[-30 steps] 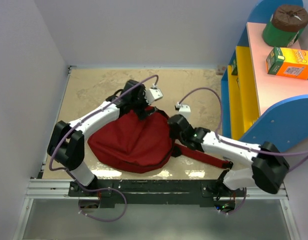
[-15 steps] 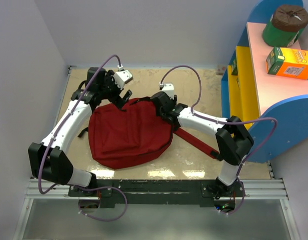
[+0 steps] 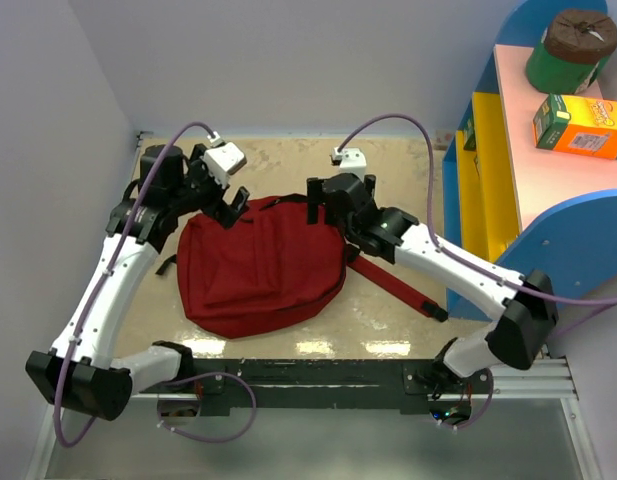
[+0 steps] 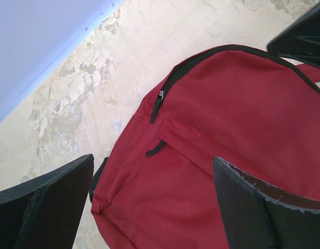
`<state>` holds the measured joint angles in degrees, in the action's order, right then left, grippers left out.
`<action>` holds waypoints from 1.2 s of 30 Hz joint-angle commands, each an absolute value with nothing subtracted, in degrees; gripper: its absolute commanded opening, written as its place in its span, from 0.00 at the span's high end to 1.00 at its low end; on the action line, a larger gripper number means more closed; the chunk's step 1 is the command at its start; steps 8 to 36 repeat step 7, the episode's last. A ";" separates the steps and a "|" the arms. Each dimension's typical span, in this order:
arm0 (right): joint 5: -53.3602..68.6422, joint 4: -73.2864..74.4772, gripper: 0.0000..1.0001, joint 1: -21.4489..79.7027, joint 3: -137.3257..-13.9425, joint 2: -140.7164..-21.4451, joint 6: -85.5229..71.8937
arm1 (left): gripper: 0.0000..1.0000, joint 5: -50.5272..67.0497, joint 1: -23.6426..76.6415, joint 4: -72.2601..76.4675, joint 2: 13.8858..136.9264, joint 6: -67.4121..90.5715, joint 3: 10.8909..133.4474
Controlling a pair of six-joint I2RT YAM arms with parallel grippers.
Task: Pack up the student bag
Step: Reset both arms
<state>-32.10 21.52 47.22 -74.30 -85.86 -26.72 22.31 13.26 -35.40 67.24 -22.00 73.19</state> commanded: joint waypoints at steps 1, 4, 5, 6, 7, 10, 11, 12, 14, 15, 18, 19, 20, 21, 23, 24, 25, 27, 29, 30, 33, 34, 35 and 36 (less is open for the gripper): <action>-25.49 15.91 0.01 49.21 -71.72 -81.83 -23.73 | 0.00 20.57 13.01 -34.81 66.89 -17.32 70.49; -26.27 15.12 0.01 51.40 -72.24 -82.26 -23.47 | 0.00 19.69 12.92 -33.14 65.48 -17.31 68.03; -27.50 16.16 0.01 52.02 -72.77 -83.40 -23.12 | 0.00 19.43 12.92 -32.35 65.04 -17.40 66.37; -28.21 16.61 0.01 52.73 -73.38 -83.76 -23.03 | 0.00 18.73 12.92 -31.21 64.52 -17.49 65.57; -28.82 16.61 0.01 53.43 -73.39 -83.85 -22.85 | 0.00 18.46 12.92 -30.77 64.42 -17.49 64.87; -28.82 16.61 0.01 53.43 -73.39 -83.85 -22.85 | 0.00 18.46 12.92 -30.77 64.42 -17.49 64.87; -28.82 16.61 0.01 53.43 -73.39 -83.85 -22.85 | 0.00 18.46 12.92 -30.77 64.42 -17.49 64.87; -28.82 16.61 0.01 53.43 -73.39 -83.85 -22.85 | 0.00 18.46 12.92 -30.77 64.42 -17.49 64.87; -28.82 16.61 0.01 53.43 -73.39 -83.85 -22.85 | 0.00 18.46 12.92 -30.77 64.42 -17.49 64.87; -28.82 16.61 0.01 53.43 -73.39 -83.85 -22.85 | 0.00 18.46 12.92 -30.77 64.42 -17.49 64.87; -28.82 16.61 0.01 53.43 -73.39 -83.85 -22.85 | 0.00 18.46 12.92 -30.77 64.42 -17.49 64.87; -28.82 16.61 0.01 53.43 -73.39 -83.85 -22.85 | 0.00 18.46 12.92 -30.77 64.42 -17.49 64.87; -28.82 16.61 0.01 53.43 -73.39 -83.85 -22.85 | 0.00 18.46 12.92 -30.77 64.42 -17.49 64.87; -28.82 16.61 0.01 53.43 -73.39 -83.85 -22.85 | 0.00 18.46 12.92 -30.77 64.42 -17.49 64.87; -28.82 16.61 0.01 53.43 -73.39 -83.85 -22.85 | 0.00 18.46 12.92 -30.77 64.42 -17.49 64.87; -28.82 16.61 0.01 53.43 -73.39 -83.85 -22.85 | 0.00 18.46 12.92 -30.77 64.42 -17.49 64.87; -28.82 16.61 0.01 53.43 -73.39 -83.85 -22.85 | 0.00 18.46 12.92 -30.77 64.42 -17.49 64.87; -28.82 16.61 0.01 53.43 -73.39 -83.85 -22.85 | 0.00 18.46 12.92 -30.77 64.42 -17.49 64.87; -28.82 16.61 0.01 53.43 -73.39 -83.85 -22.85 | 0.00 18.46 12.92 -30.77 64.42 -17.49 64.87; -28.82 16.61 0.01 53.43 -73.39 -83.85 -22.85 | 0.00 18.46 12.92 -30.77 64.42 -17.49 64.87; -28.82 16.61 0.01 53.43 -73.39 -83.85 -22.85 | 0.00 18.46 12.92 -30.77 64.42 -17.49 64.87; -28.82 16.61 0.01 53.43 -73.39 -83.85 -22.85 | 0.00 18.46 12.92 -30.77 64.42 -17.49 64.87; -28.82 16.61 0.01 53.43 -73.39 -83.85 -22.85 | 0.00 18.46 12.92 -30.77 64.42 -17.49 64.87; -28.82 16.61 0.01 53.43 -73.39 -83.85 -22.85 | 0.00 18.46 12.92 -30.77 64.42 -17.49 64.87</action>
